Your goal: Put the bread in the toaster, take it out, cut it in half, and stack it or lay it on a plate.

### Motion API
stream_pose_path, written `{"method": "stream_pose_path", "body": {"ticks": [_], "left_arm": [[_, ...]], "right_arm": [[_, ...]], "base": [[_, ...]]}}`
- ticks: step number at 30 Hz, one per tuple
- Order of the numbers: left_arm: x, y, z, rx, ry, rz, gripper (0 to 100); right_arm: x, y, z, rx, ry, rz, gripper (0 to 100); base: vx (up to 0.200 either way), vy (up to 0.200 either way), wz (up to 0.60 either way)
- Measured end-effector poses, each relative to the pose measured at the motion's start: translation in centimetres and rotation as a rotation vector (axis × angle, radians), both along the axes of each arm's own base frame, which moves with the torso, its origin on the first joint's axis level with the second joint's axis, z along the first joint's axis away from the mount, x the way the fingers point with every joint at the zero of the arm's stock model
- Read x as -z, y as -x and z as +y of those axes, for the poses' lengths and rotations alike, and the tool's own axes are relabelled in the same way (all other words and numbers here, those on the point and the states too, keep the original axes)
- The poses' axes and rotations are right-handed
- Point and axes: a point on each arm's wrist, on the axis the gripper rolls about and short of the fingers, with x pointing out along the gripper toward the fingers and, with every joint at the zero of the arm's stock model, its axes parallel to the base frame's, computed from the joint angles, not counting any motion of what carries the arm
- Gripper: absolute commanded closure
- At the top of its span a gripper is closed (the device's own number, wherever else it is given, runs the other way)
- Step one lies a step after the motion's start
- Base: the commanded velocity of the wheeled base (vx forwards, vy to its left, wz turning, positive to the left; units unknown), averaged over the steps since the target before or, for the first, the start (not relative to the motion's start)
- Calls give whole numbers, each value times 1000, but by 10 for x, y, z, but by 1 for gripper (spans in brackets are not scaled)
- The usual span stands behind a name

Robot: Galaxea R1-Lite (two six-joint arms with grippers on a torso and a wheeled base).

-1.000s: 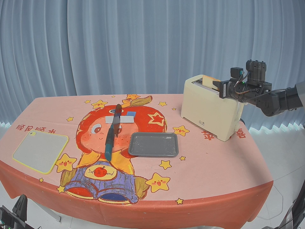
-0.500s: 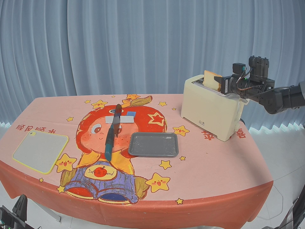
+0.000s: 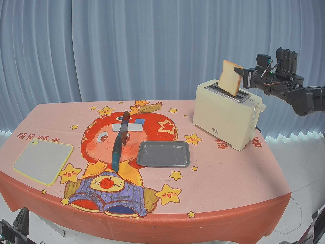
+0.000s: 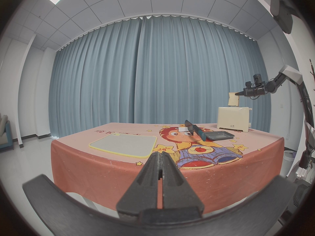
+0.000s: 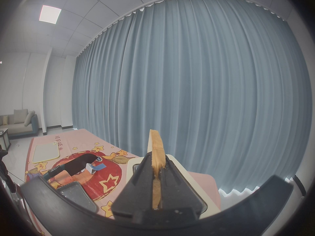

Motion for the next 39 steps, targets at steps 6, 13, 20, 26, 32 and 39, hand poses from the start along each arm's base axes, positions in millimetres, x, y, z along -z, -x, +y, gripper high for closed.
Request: {"method": "stream_pose_path", "body": {"ticks": [6,13,20,26,32,39], "left_arm": [[0,0,0,0,0,0,100],[0,0,0,0,0,0,100],[0,0,0,0,0,0,100],[0,0,0,0,0,0,100],[0,0,0,0,0,0,100],[0,0,0,0,0,0,100]], "right_arm": [[-14,11,-2,0,-9,-30,100],[-27,26,-5,14,-14,-59,100],[-20,47,-1,-6,-6,-20,100],[0,77,3,-38,14,57,100],[12,103,3,-59,13,58,100],[23,116,1,-68,-17,-4,100]], "base": [[0,0,0],[0,0,0],[0,0,0],[0,0,0],[0,0,0],[0,0,0]]}}
